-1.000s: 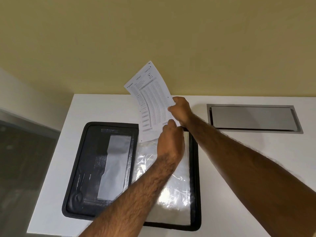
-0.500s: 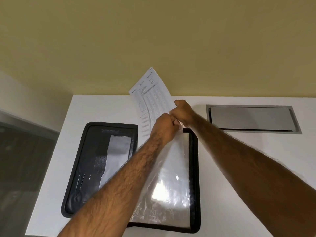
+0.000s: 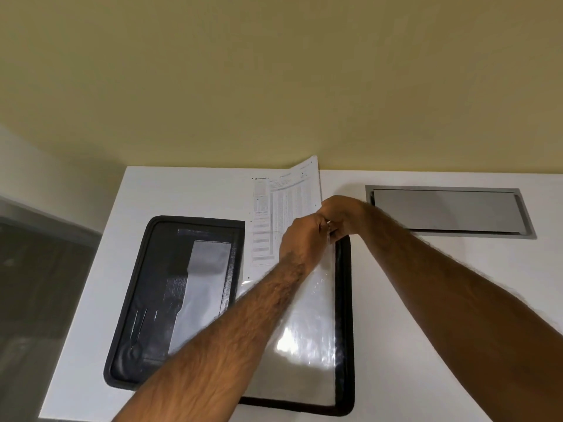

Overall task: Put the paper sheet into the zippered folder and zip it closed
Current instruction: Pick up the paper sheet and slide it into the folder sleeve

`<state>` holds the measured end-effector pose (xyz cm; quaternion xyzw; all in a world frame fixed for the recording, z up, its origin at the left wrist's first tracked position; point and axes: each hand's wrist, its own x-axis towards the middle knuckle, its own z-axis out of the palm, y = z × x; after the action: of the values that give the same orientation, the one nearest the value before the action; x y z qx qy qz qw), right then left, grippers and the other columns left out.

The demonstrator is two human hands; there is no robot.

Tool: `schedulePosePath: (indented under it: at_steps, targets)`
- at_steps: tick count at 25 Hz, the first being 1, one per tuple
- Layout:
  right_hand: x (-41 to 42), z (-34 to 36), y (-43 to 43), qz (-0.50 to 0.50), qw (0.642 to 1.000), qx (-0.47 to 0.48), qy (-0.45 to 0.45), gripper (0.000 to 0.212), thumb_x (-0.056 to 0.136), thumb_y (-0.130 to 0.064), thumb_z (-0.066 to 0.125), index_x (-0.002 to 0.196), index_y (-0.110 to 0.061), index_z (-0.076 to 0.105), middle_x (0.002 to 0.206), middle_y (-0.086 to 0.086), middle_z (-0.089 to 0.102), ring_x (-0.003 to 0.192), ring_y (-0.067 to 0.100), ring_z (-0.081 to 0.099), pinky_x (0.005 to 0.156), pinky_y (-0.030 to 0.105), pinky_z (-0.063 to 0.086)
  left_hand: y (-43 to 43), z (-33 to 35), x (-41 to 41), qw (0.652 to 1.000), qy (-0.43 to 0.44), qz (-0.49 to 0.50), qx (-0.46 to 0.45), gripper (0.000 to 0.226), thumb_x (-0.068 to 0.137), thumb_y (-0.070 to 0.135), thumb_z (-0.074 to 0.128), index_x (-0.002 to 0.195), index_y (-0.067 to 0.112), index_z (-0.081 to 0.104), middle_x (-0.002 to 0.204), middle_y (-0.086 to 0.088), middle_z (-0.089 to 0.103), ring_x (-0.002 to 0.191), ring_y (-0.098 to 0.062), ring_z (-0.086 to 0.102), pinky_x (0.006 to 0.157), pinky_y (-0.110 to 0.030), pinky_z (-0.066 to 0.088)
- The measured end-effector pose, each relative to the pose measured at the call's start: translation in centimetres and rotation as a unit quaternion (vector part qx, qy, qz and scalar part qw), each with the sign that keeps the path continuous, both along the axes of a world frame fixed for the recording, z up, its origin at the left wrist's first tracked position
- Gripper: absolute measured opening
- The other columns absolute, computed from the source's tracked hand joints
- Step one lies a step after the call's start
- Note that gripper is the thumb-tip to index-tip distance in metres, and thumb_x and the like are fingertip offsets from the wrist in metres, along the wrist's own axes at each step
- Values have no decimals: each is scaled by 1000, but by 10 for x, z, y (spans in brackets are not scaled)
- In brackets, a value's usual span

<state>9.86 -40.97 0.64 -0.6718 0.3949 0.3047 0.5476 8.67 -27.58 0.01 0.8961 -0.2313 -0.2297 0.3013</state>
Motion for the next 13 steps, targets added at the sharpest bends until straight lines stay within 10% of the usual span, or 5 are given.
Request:
schedulePosePath:
  at_steps: [6,13]
  targets:
    - [21,-11,-9,-139,984,-32,-104,11,95,-3,57,84,-6,57,74,12,51,62,21,52,56,34,52,-2,-1,-3,999,-43,-11,1,23,102,18,47,93,12,68,88,-7,71,76,-24,65,67,-38,56]
    - [5,-4,-25,78,995,-36,47,11,86,6,65,97,2,65,93,19,72,89,31,71,82,44,60,-9,-5,5,997,-62,-24,29,24,101,20,49,98,9,70,89,-9,71,76,-27,67,66,-39,58]
